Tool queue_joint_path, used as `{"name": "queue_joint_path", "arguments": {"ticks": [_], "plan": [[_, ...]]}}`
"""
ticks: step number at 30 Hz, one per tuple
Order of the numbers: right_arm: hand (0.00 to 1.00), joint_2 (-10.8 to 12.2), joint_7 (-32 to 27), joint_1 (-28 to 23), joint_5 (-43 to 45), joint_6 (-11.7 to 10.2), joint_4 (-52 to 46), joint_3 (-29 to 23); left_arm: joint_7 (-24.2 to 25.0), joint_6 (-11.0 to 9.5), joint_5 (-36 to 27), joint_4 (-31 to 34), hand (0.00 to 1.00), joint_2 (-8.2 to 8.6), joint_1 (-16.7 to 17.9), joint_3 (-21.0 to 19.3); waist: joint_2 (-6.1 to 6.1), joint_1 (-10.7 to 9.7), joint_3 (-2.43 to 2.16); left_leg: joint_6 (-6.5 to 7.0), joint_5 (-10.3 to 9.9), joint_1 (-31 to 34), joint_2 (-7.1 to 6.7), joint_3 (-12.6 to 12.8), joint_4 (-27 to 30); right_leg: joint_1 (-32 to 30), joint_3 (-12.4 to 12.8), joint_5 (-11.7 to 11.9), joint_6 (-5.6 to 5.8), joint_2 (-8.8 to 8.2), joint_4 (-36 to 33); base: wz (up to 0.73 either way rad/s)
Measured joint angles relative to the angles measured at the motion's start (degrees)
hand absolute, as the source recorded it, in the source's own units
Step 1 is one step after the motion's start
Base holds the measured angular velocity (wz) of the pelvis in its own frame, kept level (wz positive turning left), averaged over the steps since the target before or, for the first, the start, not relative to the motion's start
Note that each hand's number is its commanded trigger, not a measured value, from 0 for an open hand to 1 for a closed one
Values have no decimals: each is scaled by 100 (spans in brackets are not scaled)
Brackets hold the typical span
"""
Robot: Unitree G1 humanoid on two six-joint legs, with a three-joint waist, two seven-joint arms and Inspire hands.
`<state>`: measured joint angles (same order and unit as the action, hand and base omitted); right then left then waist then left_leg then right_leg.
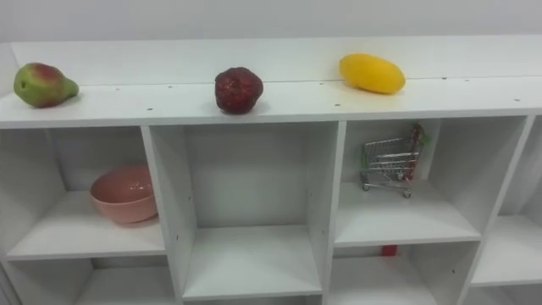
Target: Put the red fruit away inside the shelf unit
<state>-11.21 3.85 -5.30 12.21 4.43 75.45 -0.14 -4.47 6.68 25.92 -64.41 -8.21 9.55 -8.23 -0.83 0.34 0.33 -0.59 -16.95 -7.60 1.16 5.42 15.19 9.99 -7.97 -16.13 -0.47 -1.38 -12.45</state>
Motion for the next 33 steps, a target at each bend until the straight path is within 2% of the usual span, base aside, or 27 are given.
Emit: {"name": "queue_joint_path", "arguments": {"ticks": [1,2,3,4,7,9,13,15,16,18,20,21,24,26,33], "plan": [[0,0,-2,2,-12,-6,2,0,-3,-4,-2,-2,0,0,13,0,0,2,1,0,0,-4,1,11,-3,0,5,0,0,1,0,-5],[0,0,-24,0,-83,-8,8,-2,-5,-10,-2,0,0,1,30,-1,-31,3,-17,0,0,-33,7,54,-28,6,20,1,-1,6,-2,-9],[0,2,-89,-4,-252,-7,8,-7,-20,-13,-11,8,0,0,95,-6,-6,12,-2,0,0,-67,12,69,-62,13,33,3,-2,10,-4,-10],[0,4,-136,-7,-386,-7,3,-18,-33,-13,-25,16,0,0,119,-10,-13,8,-6,0,0,-73,14,73,-70,15,21,5,-2,10,-4,-8],[0,14,-314,-27,-990,2,-51,-355,-40,6,-4,31,0,1,158,-38,-43,-10,-15,2,1,-62,19,60,-83,47,1,58,3,23,83,0],[0,14,-395,-30,-1542,-22,-372,-537,-40,3,4,31,0,-14,152,-61,-70,-19,4,15,9,-54,22,66,-82,40,2,84,7,25,91,0],[0,10,-489,64,-1797,-168,-824,-924,-39,-92,-44,3,0,-34,121,-113,-102,-36,8,19,11,-96,21,70,-59,96,6,104,14,21,101,0],[0,2,-624,116,-1855,-214,-1362,-1081,-39,-138,-49,39,0,-59,112,-112,-91,-117,17,30,17,-56,23,54,-29,95,-12,145,16,26,147,0],[0,-2,-727,152,-1938,-236,-1823,-1141,-39,-187,-62,76,0,-76,110,-112,-112,-145,3,42,28,-46,28,69,-31,86,6,179,16,32,180,-5],[0,1,-903,127,-1977,-237,-3086,-1140,-34,-220,-66,88,0,-86,103,-108,-47,-176,8,50,43,-75,28,104,-55,70,82,204,23,37,178,-15],[0,3,-988,115,-1951,-263,-4117,-1141,-32,-218,-39,144,0,-86,96,-112,-12,-211,-18,60,49,-44,24,117,-60,19,105,217,30,35,173,-10],[0,2,-1082,116,-1933,-368,-4655,-1141,-32,-219,-42,286,0,-87,99,-142,12,-206,-35,61,53,-28,27,137,-59,-8,143,230,33,45,179,-6],[0,1,-1251,141,-1736,-455,-5873,-1095,-39,-330,-52,476,0,-104,95,-166,18,-150,-45,64,63,-27,29,191,-96,-30,164,240,36,44,181,-6],[0,0,-1330,206,-1719,-587,-6279,-1053,-39,-340,-53,486,0,-109,102,-166,5,-139,-46,63,71,-72,28,214,-158,-20,169,243,38,46,186,-7],[0,-14,-1501,208,-1584,-608,-7833,-953,15,-412,-146,624,0,-159,229,-157,3,-94,-58,67,111,17,20,211,-254,-186,137,263,49,45,183,-7]]}}
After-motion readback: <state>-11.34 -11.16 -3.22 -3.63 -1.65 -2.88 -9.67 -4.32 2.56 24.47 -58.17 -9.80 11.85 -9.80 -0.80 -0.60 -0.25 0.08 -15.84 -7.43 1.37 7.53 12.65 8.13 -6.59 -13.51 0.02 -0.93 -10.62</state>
